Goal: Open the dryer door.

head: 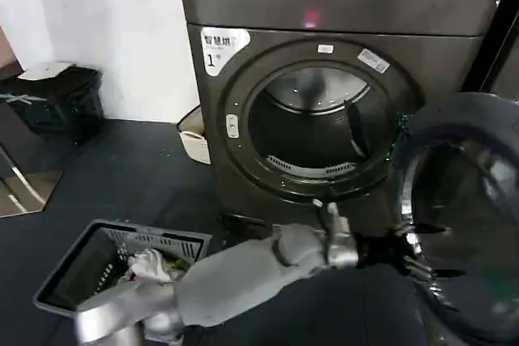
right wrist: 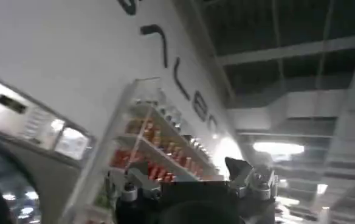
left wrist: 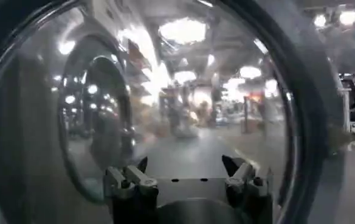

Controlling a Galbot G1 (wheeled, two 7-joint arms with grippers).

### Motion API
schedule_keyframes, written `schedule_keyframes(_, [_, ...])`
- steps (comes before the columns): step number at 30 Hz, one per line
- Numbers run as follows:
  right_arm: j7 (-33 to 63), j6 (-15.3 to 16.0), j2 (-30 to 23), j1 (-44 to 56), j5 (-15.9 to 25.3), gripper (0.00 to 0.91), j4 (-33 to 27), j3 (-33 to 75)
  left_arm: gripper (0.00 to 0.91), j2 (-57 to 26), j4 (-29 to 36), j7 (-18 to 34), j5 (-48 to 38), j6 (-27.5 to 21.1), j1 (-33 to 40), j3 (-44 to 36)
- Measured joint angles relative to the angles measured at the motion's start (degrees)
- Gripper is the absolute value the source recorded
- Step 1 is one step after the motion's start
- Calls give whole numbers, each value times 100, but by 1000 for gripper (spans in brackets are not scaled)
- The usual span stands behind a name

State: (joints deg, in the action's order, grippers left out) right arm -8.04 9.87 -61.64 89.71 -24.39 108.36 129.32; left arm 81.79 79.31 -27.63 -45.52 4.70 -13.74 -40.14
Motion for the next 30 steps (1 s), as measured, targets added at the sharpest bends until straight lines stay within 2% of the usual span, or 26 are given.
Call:
schedule_keyframes(12, [38,8,98,76,51,907,-256,262,907,1037,-1061,409,183,117,155,148])
schedule_keyframes(21, [18,9,127,77,34,907,-289,247,907,1040,-1576,593,452,463,223,211])
schedule_keyframes(30, [7,1,179,136,16,907,-322,286,907,1042,-1822,941,544,712,336,280])
